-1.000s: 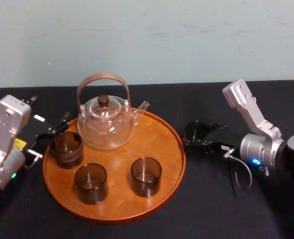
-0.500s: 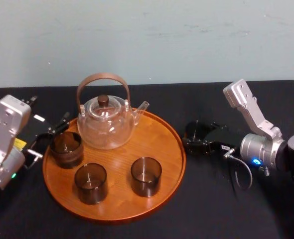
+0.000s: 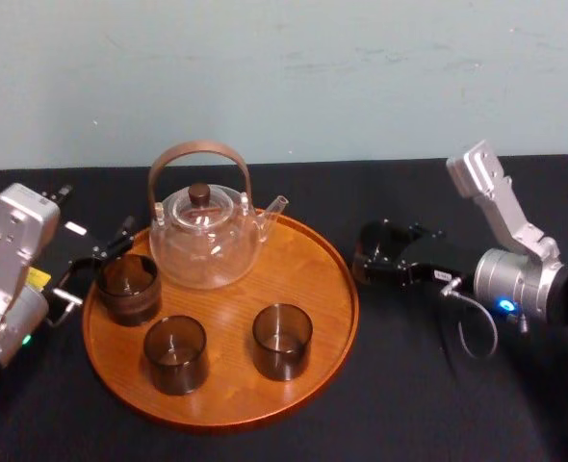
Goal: Pick up the glass from the table and place it on the tray.
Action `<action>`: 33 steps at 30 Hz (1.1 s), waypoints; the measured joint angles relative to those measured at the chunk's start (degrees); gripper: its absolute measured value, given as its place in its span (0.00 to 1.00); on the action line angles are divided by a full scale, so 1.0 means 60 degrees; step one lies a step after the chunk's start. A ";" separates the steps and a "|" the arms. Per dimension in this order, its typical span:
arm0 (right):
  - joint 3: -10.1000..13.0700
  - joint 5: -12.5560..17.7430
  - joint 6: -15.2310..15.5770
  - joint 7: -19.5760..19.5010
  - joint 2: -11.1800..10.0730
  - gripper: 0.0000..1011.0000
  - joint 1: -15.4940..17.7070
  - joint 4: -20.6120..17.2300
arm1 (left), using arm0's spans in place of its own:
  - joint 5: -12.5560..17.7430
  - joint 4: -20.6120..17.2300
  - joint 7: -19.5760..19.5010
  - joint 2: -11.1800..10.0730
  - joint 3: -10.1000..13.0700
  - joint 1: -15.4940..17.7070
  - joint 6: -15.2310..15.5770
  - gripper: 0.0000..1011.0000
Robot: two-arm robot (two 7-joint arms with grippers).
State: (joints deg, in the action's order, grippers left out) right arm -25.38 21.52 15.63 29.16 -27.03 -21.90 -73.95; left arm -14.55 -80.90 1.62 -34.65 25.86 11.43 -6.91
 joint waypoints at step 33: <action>-0.1046 -0.0051 -0.0591 0.0864 0.0099 0.90 -0.0968 -0.0365 | 0.0000 0.0000 0.0000 0.0000 0.0000 0.0000 0.0000 0.99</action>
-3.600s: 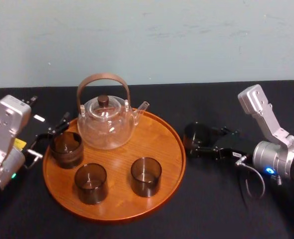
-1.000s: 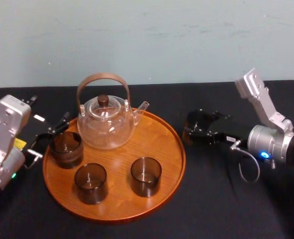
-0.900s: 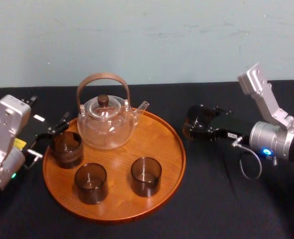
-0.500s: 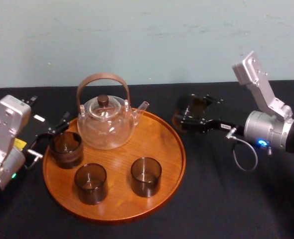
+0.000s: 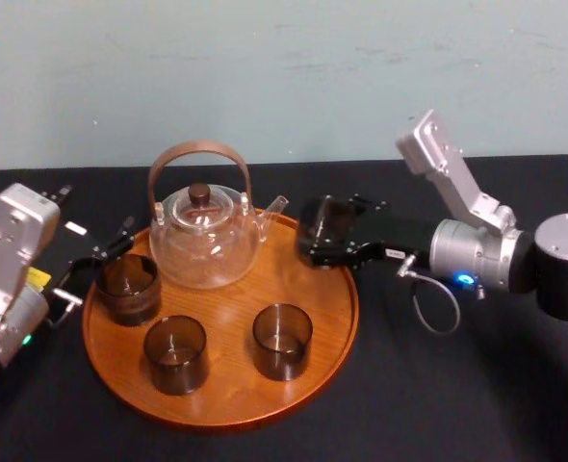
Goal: Pick up the glass from the table and place it on the tray.
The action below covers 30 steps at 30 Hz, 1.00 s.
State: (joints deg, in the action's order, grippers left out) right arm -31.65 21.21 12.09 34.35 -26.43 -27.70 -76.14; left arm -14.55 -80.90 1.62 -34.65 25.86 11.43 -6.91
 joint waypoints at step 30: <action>-0.0573 -0.0184 -0.0712 0.0376 0.0860 0.90 -0.0519 0.1969 | 0.0000 0.0000 0.0000 0.0000 0.0000 0.0000 0.0000 0.99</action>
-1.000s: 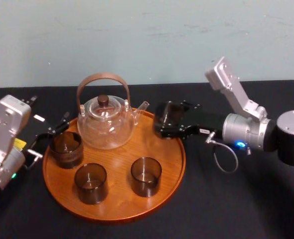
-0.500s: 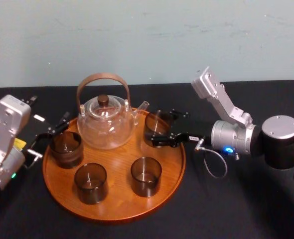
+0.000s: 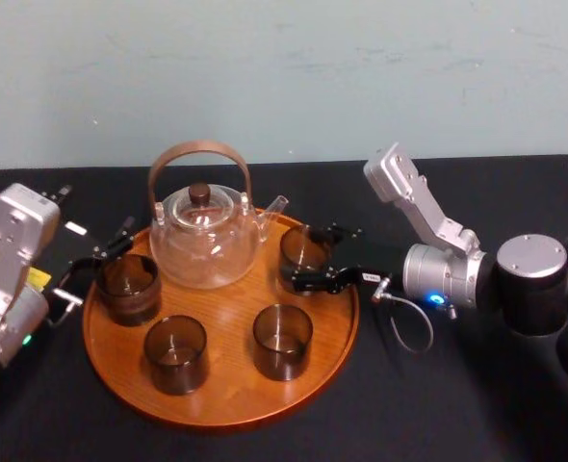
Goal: Pick up the glass from the table and place it on the tray.
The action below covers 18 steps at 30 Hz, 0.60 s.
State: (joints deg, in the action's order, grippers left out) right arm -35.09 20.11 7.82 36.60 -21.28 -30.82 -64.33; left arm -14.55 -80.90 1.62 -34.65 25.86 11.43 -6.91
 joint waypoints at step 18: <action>-0.0014 -0.0072 -0.0023 0.0095 0.0141 0.90 -0.0003 0.0358 | 0.0000 0.0000 0.0000 0.0000 0.0000 0.0000 0.0000 0.99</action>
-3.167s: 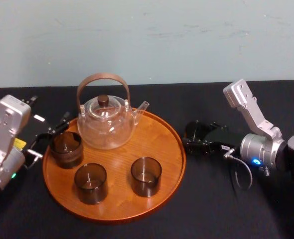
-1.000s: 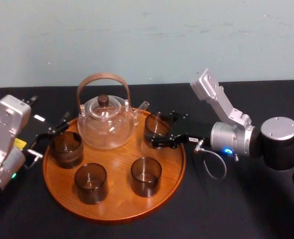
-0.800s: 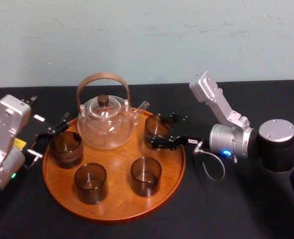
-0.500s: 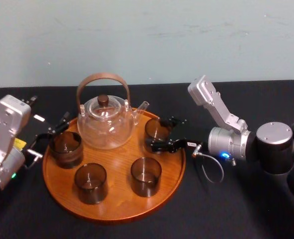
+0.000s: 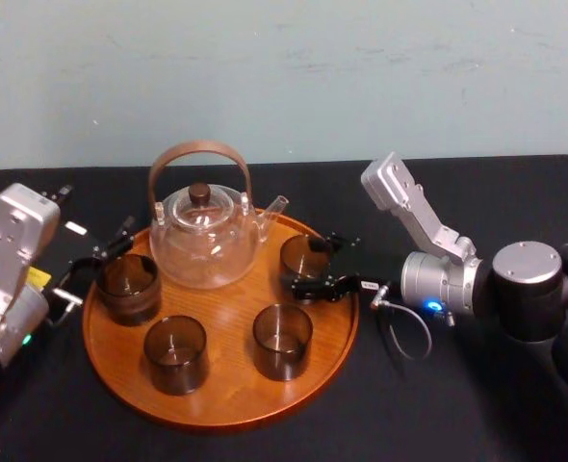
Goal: Pick up the glass from the table and place it on the tray.
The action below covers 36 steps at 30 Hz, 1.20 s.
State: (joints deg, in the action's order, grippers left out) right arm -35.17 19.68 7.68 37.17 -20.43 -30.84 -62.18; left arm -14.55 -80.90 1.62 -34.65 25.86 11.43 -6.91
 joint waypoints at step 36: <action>-0.0004 -0.0055 0.0058 -0.0064 0.0012 0.99 0.0033 -0.0020 | 0.0000 0.0000 0.0000 0.0000 0.0000 0.0000 0.0000 0.99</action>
State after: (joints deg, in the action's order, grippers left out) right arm -35.20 19.35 8.03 36.79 -20.36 -30.64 -62.30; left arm -14.55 -80.90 1.62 -34.64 25.86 11.43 -6.91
